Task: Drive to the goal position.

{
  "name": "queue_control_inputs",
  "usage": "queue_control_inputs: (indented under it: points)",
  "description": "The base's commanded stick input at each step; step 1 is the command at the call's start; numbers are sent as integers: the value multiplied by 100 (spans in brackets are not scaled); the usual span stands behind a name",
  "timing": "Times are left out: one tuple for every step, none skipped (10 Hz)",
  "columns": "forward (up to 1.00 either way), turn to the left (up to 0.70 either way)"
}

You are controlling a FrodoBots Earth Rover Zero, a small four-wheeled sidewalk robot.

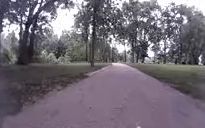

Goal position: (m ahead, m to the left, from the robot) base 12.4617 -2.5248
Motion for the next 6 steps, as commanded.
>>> queue_control_inputs:
  points:
    - [70,0]
    - [70,0]
    - [70,0]
    - [70,-1]
    - [70,-3]
    - [70,-11]
